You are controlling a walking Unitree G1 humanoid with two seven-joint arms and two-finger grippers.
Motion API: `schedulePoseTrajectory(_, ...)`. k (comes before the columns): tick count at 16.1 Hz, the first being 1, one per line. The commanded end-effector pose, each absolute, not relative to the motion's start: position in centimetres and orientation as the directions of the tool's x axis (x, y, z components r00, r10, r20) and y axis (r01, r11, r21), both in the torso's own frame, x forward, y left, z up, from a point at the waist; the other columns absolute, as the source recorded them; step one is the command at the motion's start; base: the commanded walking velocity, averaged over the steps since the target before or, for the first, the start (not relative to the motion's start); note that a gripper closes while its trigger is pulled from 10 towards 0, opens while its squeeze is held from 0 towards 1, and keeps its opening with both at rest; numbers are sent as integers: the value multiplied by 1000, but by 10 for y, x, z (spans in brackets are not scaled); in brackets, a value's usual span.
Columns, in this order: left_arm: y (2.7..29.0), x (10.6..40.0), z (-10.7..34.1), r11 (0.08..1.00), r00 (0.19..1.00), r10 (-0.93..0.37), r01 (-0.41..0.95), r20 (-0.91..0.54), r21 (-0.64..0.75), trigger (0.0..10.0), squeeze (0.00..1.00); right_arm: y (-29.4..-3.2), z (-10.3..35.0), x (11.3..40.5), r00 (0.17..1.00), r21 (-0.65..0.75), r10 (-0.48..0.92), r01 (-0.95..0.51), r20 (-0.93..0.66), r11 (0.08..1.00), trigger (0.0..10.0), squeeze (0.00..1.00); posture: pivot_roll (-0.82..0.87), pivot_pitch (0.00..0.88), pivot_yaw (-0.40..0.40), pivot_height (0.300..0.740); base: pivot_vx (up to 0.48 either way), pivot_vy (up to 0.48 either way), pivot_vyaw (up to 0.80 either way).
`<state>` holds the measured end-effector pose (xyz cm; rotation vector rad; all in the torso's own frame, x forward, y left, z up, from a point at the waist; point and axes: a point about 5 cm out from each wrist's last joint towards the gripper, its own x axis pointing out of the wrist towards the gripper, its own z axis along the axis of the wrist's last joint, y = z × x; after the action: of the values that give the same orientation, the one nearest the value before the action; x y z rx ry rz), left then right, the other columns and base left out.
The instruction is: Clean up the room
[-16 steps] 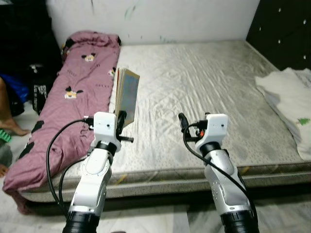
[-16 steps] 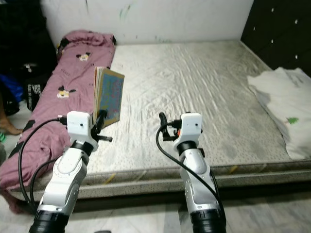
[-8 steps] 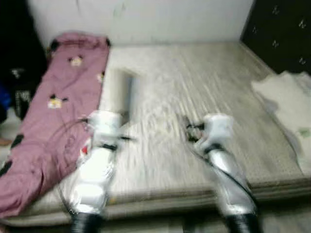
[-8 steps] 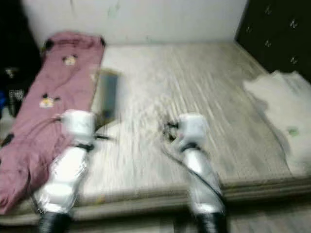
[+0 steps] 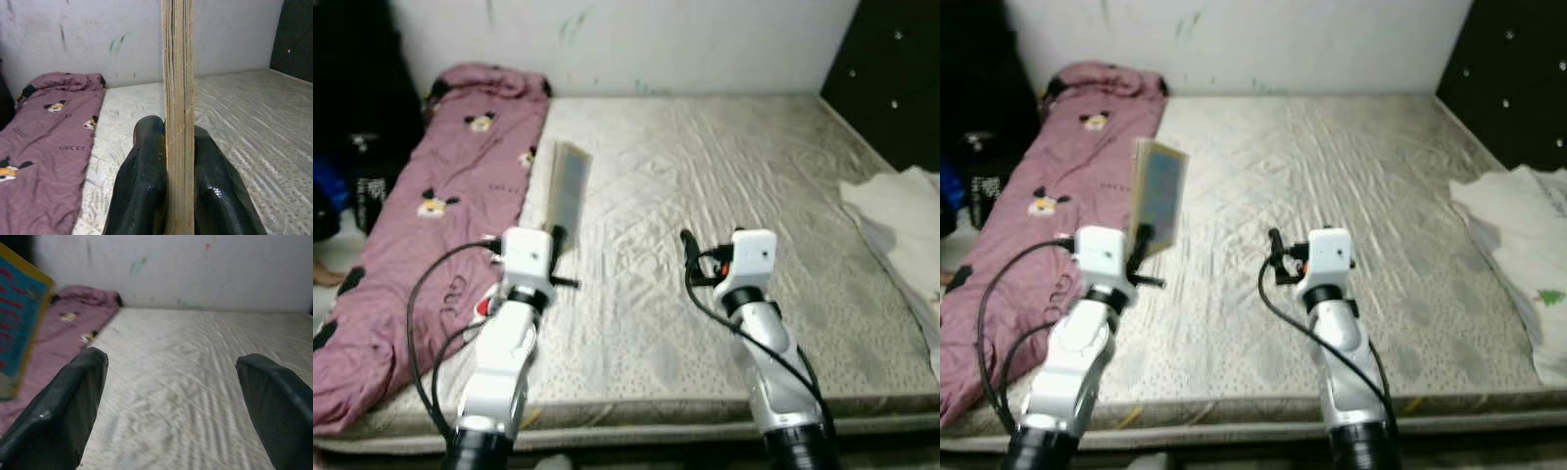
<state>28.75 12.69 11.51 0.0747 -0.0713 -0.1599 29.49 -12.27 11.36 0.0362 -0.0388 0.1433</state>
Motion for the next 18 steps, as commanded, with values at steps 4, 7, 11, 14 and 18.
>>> schedulePoseTrajectory(4,131,288,123,986,983,-154,147,96,79,10000,0,-120,112,296,988,34,147,-148,39,988,10000,0,35,0,20,740,0,0,0)
schedulePoseTrajectory(7,128,290,124,984,981,-166,158,103,81,10000,0,-119,112,296,988,47,149,-151,41,987,10000,0,37,0,20,740,0,-251,148)
schedulePoseTrajectory(11,129,290,125,986,982,-159,152,106,73,10000,0,-120,112,297,989,58,144,-146,40,988,10000,0,37,0,19,740,0,-261,0)
schedulePoseTrajectory(14,131,289,126,986,982,-154,146,109,75,10000,0,-123,117,298,989,52,130,-134,65,990,10000,0,36,0,19,740,0,-254,0)
schedulePoseTrajectory(18,151,282,126,992,990,-96,87,101,86,10000,0,-138,125,295,991,19,88,-91,99,996,10000,0,42,0,17,740,0,-254,0)
